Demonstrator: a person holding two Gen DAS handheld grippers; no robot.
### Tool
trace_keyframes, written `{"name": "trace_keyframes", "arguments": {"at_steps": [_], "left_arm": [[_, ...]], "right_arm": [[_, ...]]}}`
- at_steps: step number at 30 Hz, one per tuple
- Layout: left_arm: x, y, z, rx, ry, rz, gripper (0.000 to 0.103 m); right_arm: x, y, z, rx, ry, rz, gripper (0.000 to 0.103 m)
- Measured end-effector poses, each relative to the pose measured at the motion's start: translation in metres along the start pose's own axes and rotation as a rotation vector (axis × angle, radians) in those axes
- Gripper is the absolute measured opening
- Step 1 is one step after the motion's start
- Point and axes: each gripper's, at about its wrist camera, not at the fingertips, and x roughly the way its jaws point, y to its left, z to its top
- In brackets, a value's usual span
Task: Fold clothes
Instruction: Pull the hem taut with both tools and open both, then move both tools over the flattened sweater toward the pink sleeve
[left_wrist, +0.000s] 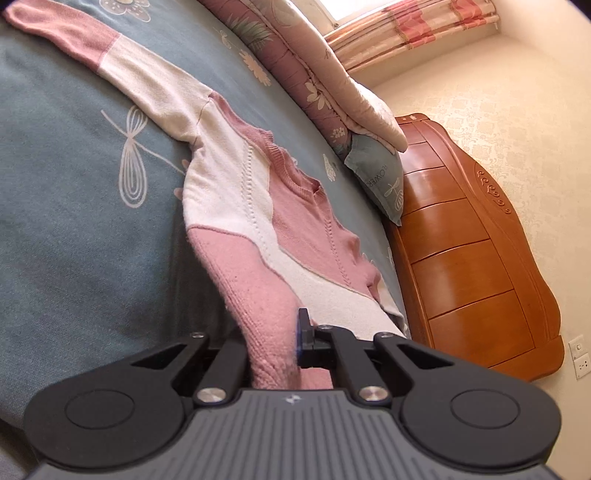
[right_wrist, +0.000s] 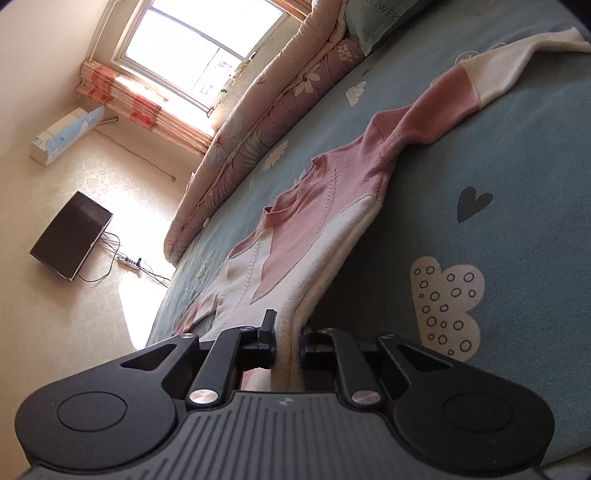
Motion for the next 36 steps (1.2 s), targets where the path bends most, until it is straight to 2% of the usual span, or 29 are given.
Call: {"name": "trace_keyframes", "arguments": {"at_steps": [3,9,11,13,15,17,19,20,21,22,25,29,33,35,36], "left_arm": [[0.004,0.011,-0.010,-0.023,0.028,0.028,0.002],[-0.006,-0.003,-0.023,0.015,0.017,0.004,0.002],[-0.006,0.000,-0.025,0.010,0.053,0.037,0.003],[-0.009,-0.001,-0.030,0.048,0.080,0.143,0.005],[-0.016,-0.005,-0.033,0.099,0.093,0.253,0.006],[-0.033,-0.017,-0.031,0.178,0.060,0.341,0.013],[-0.047,-0.033,-0.023,0.259,0.012,0.388,0.021],[-0.048,-0.040,-0.018,0.297,-0.004,0.396,0.031],[-0.047,-0.047,-0.013,0.333,-0.016,0.397,0.039],[-0.042,-0.054,-0.006,0.367,-0.026,0.398,0.041],[0.000,-0.073,0.008,0.478,-0.009,0.394,0.043],[0.068,-0.081,0.018,0.538,0.008,0.374,0.047],[0.111,-0.063,0.019,0.474,0.022,0.391,0.047],[0.119,-0.048,0.017,0.442,0.054,0.425,0.048],[0.116,-0.040,0.016,0.425,0.056,0.417,0.046]], "right_arm": [[0.004,-0.016,-0.014,0.049,0.020,-0.018,0.014],[-0.018,-0.019,-0.022,0.061,-0.025,0.005,0.014],[-0.025,-0.022,-0.022,0.059,-0.023,-0.024,0.014],[-0.030,-0.027,-0.024,0.048,-0.009,-0.091,0.014],[-0.036,-0.028,-0.026,-0.007,0.004,-0.204,0.017],[-0.044,-0.020,-0.028,-0.093,-0.004,-0.305,0.020],[-0.049,-0.011,-0.026,-0.168,-0.025,-0.353,0.028],[-0.049,-0.004,-0.024,-0.200,-0.037,-0.359,0.040],[-0.044,0.004,-0.021,-0.238,-0.041,-0.362,0.057],[-0.036,0.013,-0.018,-0.281,-0.041,-0.362,0.066],[0.002,0.035,-0.017,-0.379,-0.014,-0.356,0.074],[0.071,0.059,-0.026,-0.475,0.048,-0.360,0.077],[0.108,0.065,-0.049,-0.547,0.085,-0.415,0.078],[0.111,0.058,-0.062,-0.558,0.118,-0.431,0.080],[0.110,0.055,-0.068,-0.569,0.125,-0.435,0.084]]}}
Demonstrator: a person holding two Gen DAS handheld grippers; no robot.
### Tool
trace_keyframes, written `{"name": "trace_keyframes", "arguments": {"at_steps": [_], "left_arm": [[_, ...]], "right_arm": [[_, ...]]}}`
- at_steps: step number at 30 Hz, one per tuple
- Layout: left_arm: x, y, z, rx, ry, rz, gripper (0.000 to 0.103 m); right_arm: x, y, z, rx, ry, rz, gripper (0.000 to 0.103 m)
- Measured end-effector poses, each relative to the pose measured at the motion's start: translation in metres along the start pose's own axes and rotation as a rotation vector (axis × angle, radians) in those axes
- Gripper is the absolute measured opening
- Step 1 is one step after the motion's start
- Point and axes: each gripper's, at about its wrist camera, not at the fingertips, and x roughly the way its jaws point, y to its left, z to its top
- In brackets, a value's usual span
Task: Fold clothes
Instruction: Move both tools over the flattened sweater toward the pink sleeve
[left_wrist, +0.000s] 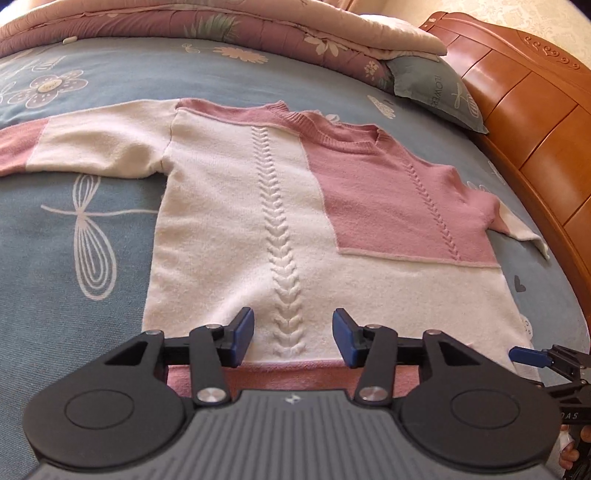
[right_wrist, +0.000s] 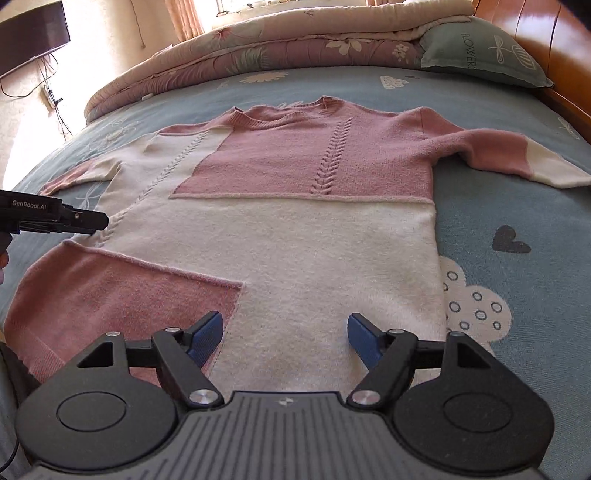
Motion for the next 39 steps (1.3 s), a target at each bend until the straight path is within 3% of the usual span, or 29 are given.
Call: {"name": "trace_keyframes", "arguments": {"at_steps": [2,4,7,9,11,14,19,21,25,29,32,36,39], "left_arm": [[-0.006,0.013,-0.006,-0.035,-0.004,-0.040,0.048],[-0.016,0.023,-0.004,-0.076,0.017,-0.066,0.049],[-0.025,0.029,0.018,-0.085,-0.031,-0.094,0.054],[-0.014,0.031,0.038,-0.078,-0.042,-0.123,0.062],[0.009,0.039,0.052,-0.104,-0.014,-0.131,0.063],[0.034,0.047,0.063,-0.057,-0.039,-0.055,0.057],[0.033,0.044,0.081,0.001,-0.019,0.019,0.058],[0.023,0.040,0.082,0.042,-0.023,0.024,0.058],[-0.001,0.039,0.079,0.073,-0.031,0.031,0.062],[-0.030,0.044,0.072,0.065,-0.064,0.011,0.062],[-0.051,0.046,0.067,0.060,-0.091,-0.001,0.063],[-0.069,0.054,0.058,0.072,-0.112,-0.006,0.065],[-0.075,0.059,0.049,0.089,-0.115,-0.009,0.065]], "right_arm": [[-0.007,-0.004,-0.014,-0.030,-0.008,-0.007,0.091],[-0.014,-0.008,-0.028,-0.056,-0.014,-0.011,0.092],[-0.021,-0.017,-0.034,-0.041,-0.026,0.013,0.093],[-0.021,-0.021,-0.032,0.007,-0.028,0.029,0.095],[-0.019,-0.022,-0.029,0.049,-0.028,0.043,0.102],[-0.015,-0.014,-0.028,0.040,-0.024,0.013,0.103],[-0.014,0.004,-0.021,-0.055,0.014,-0.044,0.103],[-0.017,0.019,-0.010,-0.115,-0.008,-0.037,0.103],[-0.004,0.072,0.019,-0.277,-0.042,0.058,0.103],[0.036,0.141,0.050,-0.394,-0.062,0.171,0.103],[0.072,0.184,0.066,-0.403,-0.072,0.205,0.103],[0.108,0.218,0.067,-0.338,-0.031,0.233,0.103],[0.100,0.236,0.038,-0.488,-0.016,0.196,0.103]]}}
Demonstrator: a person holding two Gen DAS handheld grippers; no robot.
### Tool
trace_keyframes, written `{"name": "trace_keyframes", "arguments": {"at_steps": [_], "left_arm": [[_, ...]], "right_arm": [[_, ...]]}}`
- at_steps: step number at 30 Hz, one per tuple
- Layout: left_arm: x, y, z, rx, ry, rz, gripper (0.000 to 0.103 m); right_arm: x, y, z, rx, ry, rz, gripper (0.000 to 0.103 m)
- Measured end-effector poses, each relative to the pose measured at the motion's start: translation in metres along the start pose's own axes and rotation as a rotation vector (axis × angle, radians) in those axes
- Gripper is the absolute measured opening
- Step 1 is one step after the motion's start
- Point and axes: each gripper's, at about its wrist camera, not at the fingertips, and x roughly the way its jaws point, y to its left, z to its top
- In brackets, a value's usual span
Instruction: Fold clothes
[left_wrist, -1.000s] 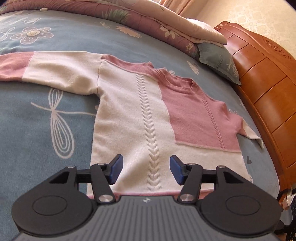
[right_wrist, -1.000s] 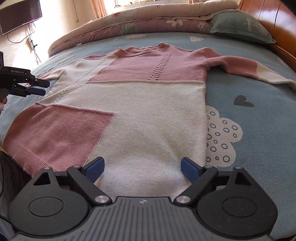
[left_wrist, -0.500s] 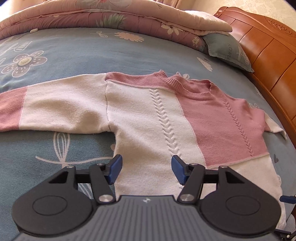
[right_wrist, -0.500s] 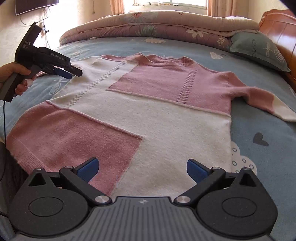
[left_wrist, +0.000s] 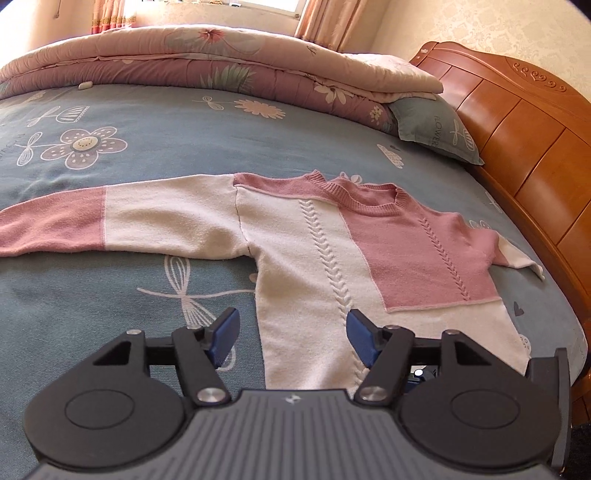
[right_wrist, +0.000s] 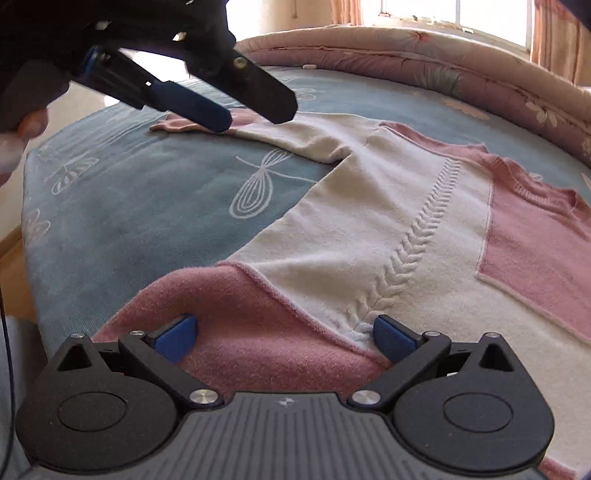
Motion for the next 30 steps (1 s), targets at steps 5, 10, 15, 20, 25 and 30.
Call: {"name": "trace_keyframes", "arguments": {"at_steps": [5,10,15,20,25,30], "left_arm": [[0.009,-0.004,-0.014,0.039,0.033,-0.045,0.065],[0.024,-0.022,-0.026,0.054,0.044,-0.133,0.066],[0.046,-0.032,-0.041,0.034,0.090,-0.209,0.066],[0.057,-0.023,-0.059,0.010,0.113,-0.141,0.066],[0.058,-0.034,-0.049,0.035,0.145,-0.088,0.067],[0.049,-0.044,-0.045,0.030,0.124,-0.049,0.067]], "right_arm": [[-0.041,0.002,-0.031,-0.039,0.081,0.045,0.103],[-0.077,-0.008,-0.036,0.005,0.084,0.009,0.103],[-0.083,-0.028,-0.058,0.115,0.117,-0.049,0.103],[-0.104,-0.032,-0.090,0.144,0.171,-0.027,0.103],[-0.120,-0.044,-0.079,0.171,0.112,-0.017,0.103],[-0.077,-0.068,-0.046,0.181,0.046,-0.202,0.103]]}}
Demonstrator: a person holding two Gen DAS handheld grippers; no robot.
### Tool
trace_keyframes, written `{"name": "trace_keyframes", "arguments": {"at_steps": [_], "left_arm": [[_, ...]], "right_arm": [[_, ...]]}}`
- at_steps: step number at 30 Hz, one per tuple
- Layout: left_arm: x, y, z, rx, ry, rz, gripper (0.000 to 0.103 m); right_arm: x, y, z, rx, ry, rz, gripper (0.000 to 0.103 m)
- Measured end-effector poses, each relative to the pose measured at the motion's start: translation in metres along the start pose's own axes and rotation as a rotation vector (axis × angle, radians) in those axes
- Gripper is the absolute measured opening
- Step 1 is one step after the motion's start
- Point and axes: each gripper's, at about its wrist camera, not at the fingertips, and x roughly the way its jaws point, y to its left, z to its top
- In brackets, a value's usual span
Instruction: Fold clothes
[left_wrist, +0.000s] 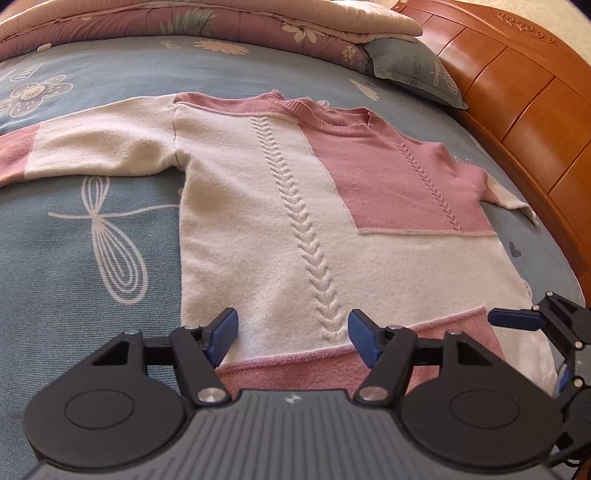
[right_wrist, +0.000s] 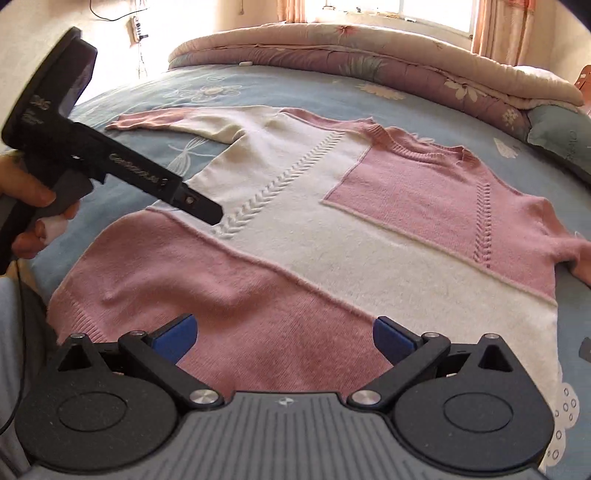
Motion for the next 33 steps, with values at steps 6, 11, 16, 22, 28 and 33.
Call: {"name": "trace_keyframes", "arguments": {"at_steps": [6,11,16,22,28,33], "left_arm": [[-0.025,-0.027,-0.016,0.122,-0.066,-0.039,0.072],[-0.011,-0.031,-0.047,0.104,-0.072,0.016,0.070],[-0.023,-0.036,-0.075,0.012,-0.055,0.023,0.081],[-0.032,-0.034,-0.058,0.008,-0.126,0.024,0.081],[-0.007,-0.021,-0.046,-0.112,-0.092,0.068,0.083],[-0.018,-0.059,-0.051,0.012,-0.133,0.064,0.082]], "right_arm": [[-0.002,-0.012,-0.030,0.031,0.024,-0.002,0.103],[-0.029,-0.021,-0.061,0.101,0.016,0.015,0.103],[-0.033,-0.020,-0.069,0.087,0.012,0.016,0.103],[-0.037,-0.020,-0.067,0.090,0.007,0.018,0.103],[-0.064,-0.049,-0.066,0.151,-0.079,-0.061,0.103],[-0.054,-0.089,-0.098,0.268,0.012,-0.091,0.103]]}}
